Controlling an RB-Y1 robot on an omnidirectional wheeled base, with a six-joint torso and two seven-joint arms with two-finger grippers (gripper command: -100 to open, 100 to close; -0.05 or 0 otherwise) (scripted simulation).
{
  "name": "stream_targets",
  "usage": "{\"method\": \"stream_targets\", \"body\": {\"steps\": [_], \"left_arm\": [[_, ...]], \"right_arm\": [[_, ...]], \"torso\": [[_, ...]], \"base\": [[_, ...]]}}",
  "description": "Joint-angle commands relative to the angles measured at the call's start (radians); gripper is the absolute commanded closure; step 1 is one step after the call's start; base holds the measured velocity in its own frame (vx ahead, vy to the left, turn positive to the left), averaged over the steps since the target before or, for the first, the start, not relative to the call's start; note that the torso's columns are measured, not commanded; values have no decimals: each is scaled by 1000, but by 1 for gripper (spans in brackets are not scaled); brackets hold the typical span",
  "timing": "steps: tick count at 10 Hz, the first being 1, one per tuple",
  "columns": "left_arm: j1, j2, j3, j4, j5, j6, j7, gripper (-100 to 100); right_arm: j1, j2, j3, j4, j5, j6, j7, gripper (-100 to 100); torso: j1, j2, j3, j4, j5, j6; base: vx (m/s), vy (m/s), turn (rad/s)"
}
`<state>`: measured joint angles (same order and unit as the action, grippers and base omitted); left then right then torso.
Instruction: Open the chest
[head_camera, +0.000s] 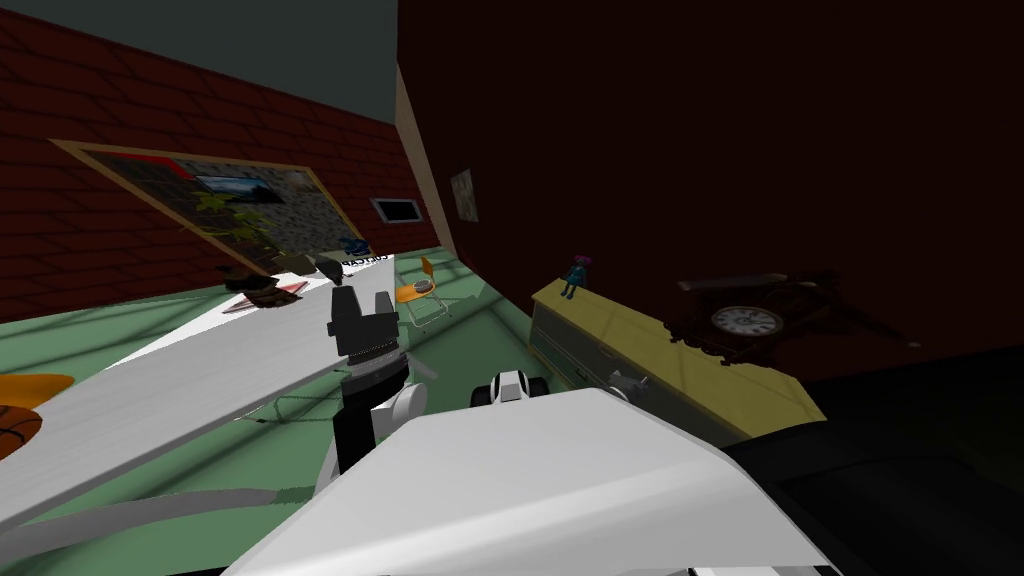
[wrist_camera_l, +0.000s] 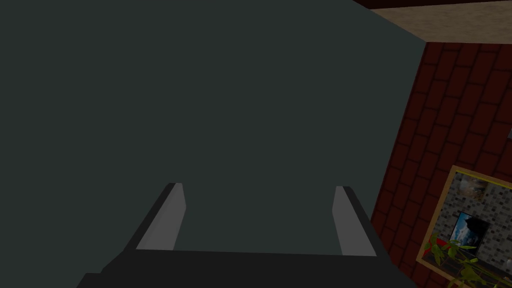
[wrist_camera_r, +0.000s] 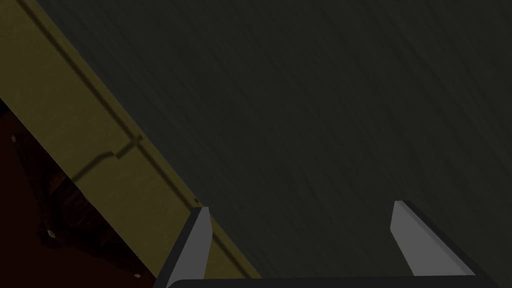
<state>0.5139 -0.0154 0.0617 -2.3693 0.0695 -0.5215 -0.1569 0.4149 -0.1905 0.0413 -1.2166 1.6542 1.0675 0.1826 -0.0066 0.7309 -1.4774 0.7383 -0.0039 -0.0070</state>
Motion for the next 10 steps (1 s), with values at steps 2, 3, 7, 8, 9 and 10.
{"method": "stream_targets", "body": {"steps": [2,3,7,8,9,10], "left_arm": [[0,0,0,0,0,0,0,0],[0,0,0,0,0,0,0,0],[0,0,0,0,0,0,0,0],[0,0,0,0,0,0,0,0],[0,0,0,0,0,0,0,0],[0,0,0,0,0,0,0,0]], "right_arm": [[-26,9,19,48,65,59,11,-100],[-31,13,24,63,84,78,15,-100],[-54,27,46,129,166,162,33,-100],[-61,31,51,146,187,183,38,-100],[-67,35,57,163,207,204,42,-100],[-73,38,62,180,226,224,47,-100]], "torso": [[3,1,0,0,2,1],[4,2,0,1,3,1],[7,6,1,0,5,5],[10,7,1,1,6,5],[11,7,1,1,7,5],[9,7,1,0,5,6]], "base": [[4,5,54],[8,5,82],[8,7,64],[4,4,82],[7,6,76],[5,13,67]]}}
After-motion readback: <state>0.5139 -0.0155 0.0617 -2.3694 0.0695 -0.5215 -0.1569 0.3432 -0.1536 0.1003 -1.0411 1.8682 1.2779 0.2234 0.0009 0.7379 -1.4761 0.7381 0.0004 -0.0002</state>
